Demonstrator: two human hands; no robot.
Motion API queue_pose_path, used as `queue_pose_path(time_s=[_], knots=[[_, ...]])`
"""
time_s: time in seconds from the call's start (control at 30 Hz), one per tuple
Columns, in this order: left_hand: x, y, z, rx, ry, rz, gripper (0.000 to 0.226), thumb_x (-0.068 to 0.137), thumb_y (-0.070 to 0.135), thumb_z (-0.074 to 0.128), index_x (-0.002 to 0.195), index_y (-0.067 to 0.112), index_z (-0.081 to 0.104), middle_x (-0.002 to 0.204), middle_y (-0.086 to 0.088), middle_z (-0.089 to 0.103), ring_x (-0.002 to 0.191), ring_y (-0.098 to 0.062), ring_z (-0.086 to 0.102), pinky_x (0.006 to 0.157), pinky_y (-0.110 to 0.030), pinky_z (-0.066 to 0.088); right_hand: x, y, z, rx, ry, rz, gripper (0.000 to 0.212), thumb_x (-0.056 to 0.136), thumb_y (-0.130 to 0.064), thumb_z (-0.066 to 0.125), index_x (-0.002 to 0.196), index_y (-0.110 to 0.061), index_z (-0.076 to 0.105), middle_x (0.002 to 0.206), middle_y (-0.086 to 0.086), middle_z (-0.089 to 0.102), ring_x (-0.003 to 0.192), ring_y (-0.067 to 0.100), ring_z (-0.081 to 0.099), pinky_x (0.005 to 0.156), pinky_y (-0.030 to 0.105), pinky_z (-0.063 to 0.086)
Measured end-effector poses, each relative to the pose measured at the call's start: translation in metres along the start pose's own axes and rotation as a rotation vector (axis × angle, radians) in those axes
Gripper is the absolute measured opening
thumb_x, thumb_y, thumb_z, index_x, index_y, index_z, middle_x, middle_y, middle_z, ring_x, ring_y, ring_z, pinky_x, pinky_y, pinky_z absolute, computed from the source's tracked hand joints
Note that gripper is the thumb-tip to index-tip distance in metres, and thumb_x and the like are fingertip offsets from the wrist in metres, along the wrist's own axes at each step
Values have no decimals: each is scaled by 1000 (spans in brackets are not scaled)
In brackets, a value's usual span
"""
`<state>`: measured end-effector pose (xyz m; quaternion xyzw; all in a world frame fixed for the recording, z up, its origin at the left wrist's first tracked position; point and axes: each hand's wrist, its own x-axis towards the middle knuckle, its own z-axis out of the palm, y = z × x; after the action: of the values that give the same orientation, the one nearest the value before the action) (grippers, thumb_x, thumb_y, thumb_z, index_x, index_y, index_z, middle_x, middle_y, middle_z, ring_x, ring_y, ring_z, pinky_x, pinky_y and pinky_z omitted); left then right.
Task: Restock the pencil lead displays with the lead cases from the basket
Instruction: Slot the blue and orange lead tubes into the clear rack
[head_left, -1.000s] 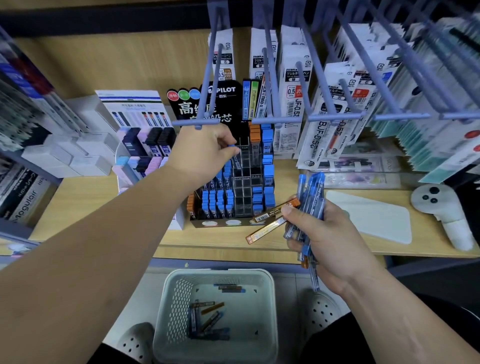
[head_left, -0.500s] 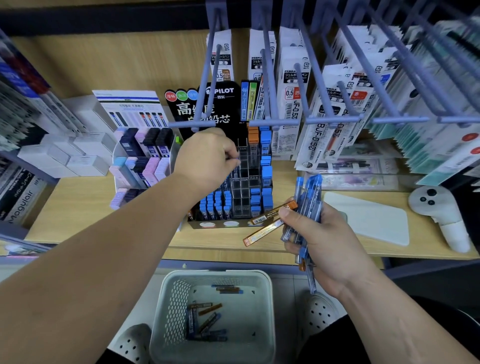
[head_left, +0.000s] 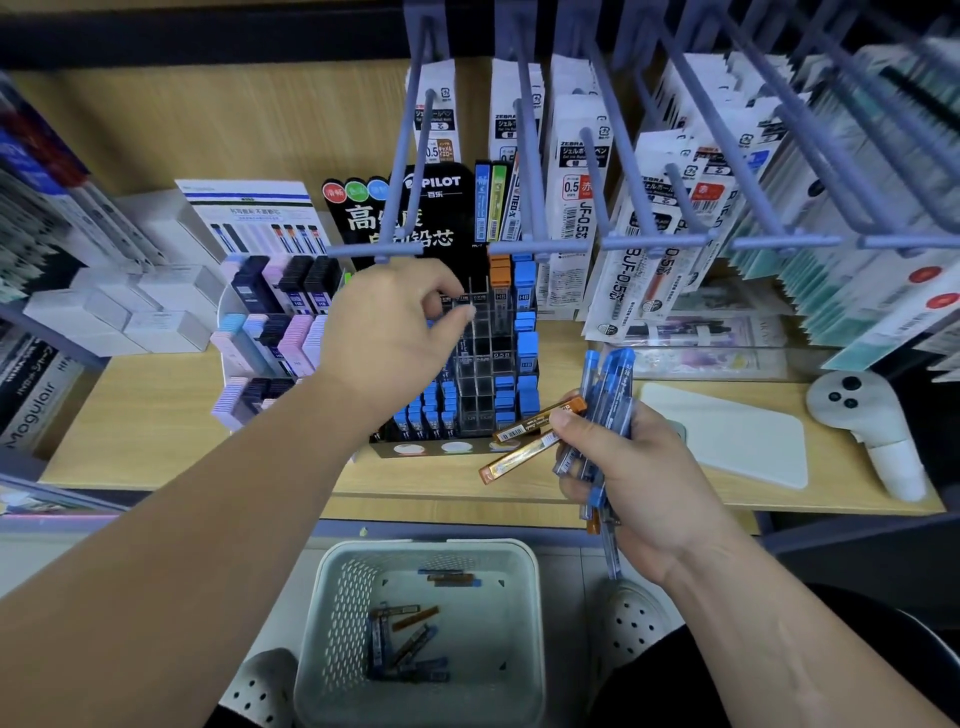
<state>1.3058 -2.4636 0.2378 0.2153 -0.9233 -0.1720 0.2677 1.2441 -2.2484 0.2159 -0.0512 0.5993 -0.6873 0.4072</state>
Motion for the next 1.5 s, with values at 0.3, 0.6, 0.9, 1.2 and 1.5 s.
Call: queue_pose_path(time_s=[0.3,0.6,0.9,1.2,1.5], knots=[[-70,37,-13,-562,-468,-249,13,86,17,76,96,24,79,69,15,67,51,0,50,55,-12,40,-3,9,17,-222,-196,4,8,93,-15,70,95,-23,70,75,-10,71,66,1,64,57,19,51],[-81,26,-22,-615,-433,-416,13,93,10,66,84,19,69,69,2,70,58,-11,60,61,-36,56,-1,18,39,-280,-195,30,6,92,-14,71,96,-18,68,77,-3,71,69,11,60,61,30,51],[-76,-28,-68,-624,-130,-557,12,83,-9,67,82,2,66,71,-13,73,71,-25,74,70,-34,62,7,20,38,-210,-80,52,8,90,-14,73,97,-17,69,76,-8,69,66,9,60,59,25,53],[-34,-56,-66,-356,-151,-311,11,90,6,70,84,16,67,74,0,68,63,0,66,66,-19,55,8,23,38,-240,-48,45,10,91,-15,73,100,-16,68,84,4,64,69,16,54,59,27,53],[-20,-65,-43,-244,-100,-190,12,89,10,69,85,20,66,68,14,60,61,1,58,65,-13,47,12,26,34,-229,-34,32,9,90,-14,72,97,-16,67,75,1,58,64,16,51,56,28,47]])
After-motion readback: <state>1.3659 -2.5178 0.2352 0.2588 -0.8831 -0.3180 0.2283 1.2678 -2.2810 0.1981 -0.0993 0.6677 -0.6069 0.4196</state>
